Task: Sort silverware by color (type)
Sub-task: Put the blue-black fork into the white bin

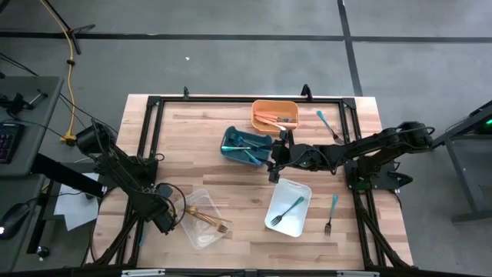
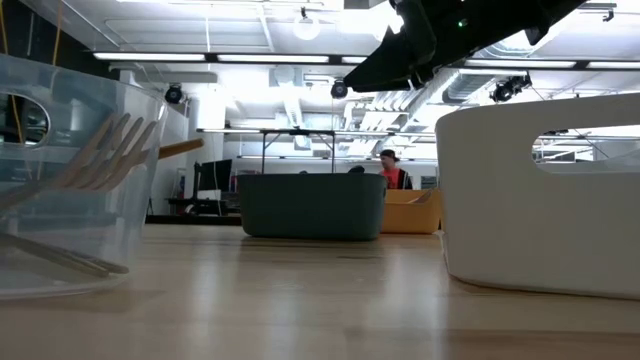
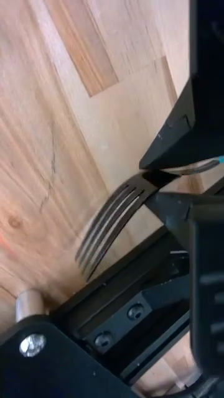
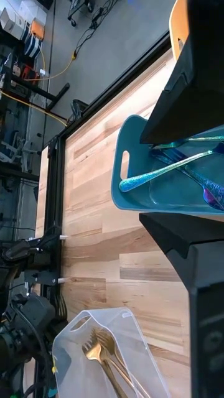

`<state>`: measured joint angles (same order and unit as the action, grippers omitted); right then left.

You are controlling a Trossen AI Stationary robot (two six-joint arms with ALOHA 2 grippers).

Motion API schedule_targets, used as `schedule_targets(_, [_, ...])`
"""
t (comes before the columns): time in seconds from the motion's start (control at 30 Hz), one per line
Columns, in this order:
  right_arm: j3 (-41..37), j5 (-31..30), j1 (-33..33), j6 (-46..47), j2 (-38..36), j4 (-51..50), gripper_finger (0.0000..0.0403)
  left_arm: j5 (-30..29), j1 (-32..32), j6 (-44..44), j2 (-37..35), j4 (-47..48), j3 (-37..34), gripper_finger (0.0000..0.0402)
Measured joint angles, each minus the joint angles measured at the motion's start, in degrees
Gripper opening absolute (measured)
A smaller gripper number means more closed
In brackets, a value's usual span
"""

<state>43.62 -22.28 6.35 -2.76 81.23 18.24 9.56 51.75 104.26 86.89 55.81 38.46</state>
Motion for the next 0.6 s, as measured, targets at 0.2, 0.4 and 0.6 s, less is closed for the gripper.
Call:
schedule_targets(0.2, [0.0,0.0,0.0,0.0,0.0,0.0,0.0183,0.4,0.0,-0.4,-0.8,0.1,-0.2,0.0011])
schedule_targets(0.4, [0.0,0.0,0.0,0.0,0.0,0.0,0.0183,2.4,0.1,-4.0,-6.3,1.4,0.8,0.0003])
schedule_targets(0.6, [0.0,0.0,0.0,0.0,0.0,0.1,0.0183,-0.2,-0.8,-14.2,-15.8,1.0,6.4,0.0003])
